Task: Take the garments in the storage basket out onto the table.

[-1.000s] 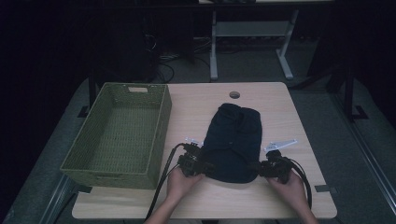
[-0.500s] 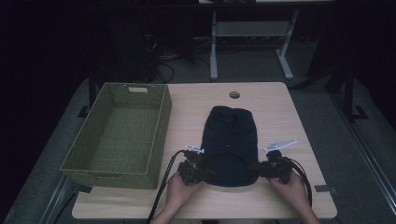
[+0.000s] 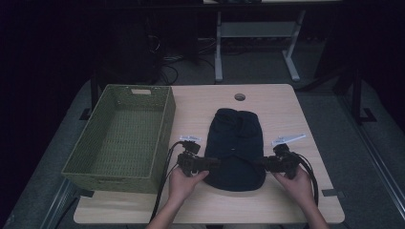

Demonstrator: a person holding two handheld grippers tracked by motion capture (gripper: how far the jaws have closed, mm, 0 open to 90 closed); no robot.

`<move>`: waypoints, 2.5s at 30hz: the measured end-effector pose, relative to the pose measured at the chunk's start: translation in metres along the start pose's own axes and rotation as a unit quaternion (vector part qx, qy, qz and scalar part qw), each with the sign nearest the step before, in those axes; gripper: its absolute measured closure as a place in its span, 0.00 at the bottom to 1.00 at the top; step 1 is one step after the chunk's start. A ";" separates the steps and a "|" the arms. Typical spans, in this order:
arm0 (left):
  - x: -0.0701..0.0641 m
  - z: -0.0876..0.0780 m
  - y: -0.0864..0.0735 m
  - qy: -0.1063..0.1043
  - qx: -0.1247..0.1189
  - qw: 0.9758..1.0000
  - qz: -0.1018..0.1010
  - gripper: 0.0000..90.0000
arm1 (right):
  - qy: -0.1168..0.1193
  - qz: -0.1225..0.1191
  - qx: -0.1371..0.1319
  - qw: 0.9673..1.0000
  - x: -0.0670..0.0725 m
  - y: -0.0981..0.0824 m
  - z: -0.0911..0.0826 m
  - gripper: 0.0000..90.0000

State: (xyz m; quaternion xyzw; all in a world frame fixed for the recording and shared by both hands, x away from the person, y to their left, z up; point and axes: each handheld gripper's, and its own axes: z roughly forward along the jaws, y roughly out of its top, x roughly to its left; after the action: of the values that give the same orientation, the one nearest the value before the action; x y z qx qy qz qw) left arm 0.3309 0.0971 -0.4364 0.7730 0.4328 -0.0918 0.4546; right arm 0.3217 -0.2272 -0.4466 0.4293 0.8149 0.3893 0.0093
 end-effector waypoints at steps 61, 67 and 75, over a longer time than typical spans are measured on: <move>0.004 -0.016 -0.036 0.008 0.006 1.000 -0.019 0.79 | 0.049 -0.019 0.044 0.998 0.013 -0.006 0.011 0.78; 0.010 -0.005 -0.016 0.011 -0.007 1.000 -0.027 0.79 | 0.036 -0.014 0.032 0.999 0.014 0.015 0.012 0.81; 0.025 0.014 -0.012 0.023 0.017 0.999 -0.044 0.79 | 0.045 0.000 0.057 0.997 0.003 0.015 0.036 0.85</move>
State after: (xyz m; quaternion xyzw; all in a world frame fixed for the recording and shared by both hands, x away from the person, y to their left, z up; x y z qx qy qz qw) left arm 0.3407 0.1025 -0.4651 0.7624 0.4756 -0.1012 0.4269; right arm 0.3425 -0.1973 -0.4611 0.4109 0.8354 0.3612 -0.0523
